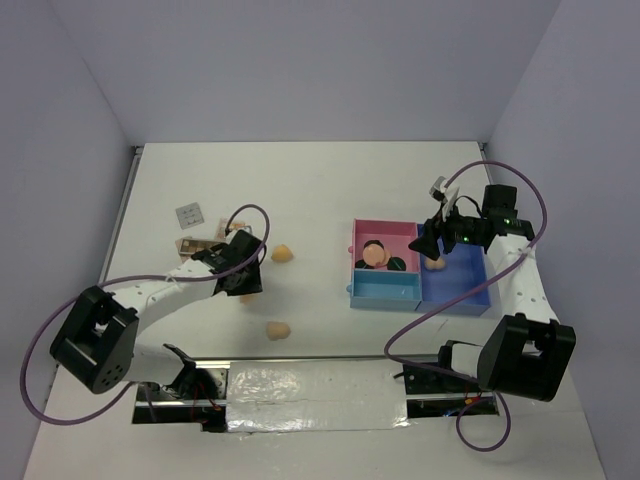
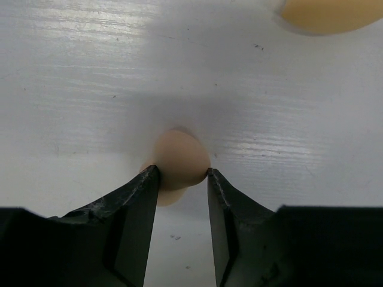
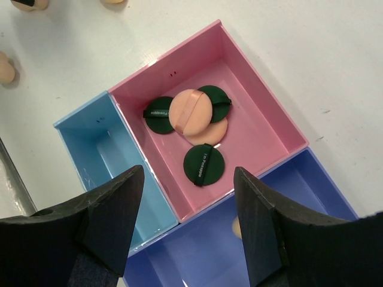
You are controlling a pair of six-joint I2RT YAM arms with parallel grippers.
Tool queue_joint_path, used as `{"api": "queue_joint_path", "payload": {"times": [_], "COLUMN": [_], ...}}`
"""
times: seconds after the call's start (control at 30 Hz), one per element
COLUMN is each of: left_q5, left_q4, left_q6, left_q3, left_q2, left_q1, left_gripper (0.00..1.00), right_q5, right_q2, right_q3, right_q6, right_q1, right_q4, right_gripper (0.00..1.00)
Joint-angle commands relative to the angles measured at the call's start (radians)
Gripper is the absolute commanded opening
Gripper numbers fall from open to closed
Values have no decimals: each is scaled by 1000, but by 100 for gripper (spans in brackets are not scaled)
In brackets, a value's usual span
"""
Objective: Organize the makeup
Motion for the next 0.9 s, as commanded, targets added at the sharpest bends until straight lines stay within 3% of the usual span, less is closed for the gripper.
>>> {"api": "queue_joint_path", "payload": {"times": [0.0, 0.17, 0.4, 0.63, 0.87], "left_q5": [-24, -27, -26, 77, 290], "left_q4": [-2, 17, 18, 124, 337], "left_q6": [23, 30, 32, 50, 70], "left_q3": [29, 32, 62, 127, 163], "left_q2": [32, 98, 83, -11, -34], "left_q1": [-8, -8, -39, -119, -155], "left_gripper": [49, 33, 2, 0, 0], "right_q5": [-41, -50, -64, -74, -96], "right_q2": [-28, -25, -26, -37, -49], "right_q3": [8, 23, 44, 69, 110], "right_q6": [5, 19, 31, 84, 122], "right_q1": [8, 6, 6, 6, 3], "right_q4": [7, 7, -4, 22, 31], "right_gripper": [69, 69, 70, 70, 70]}}
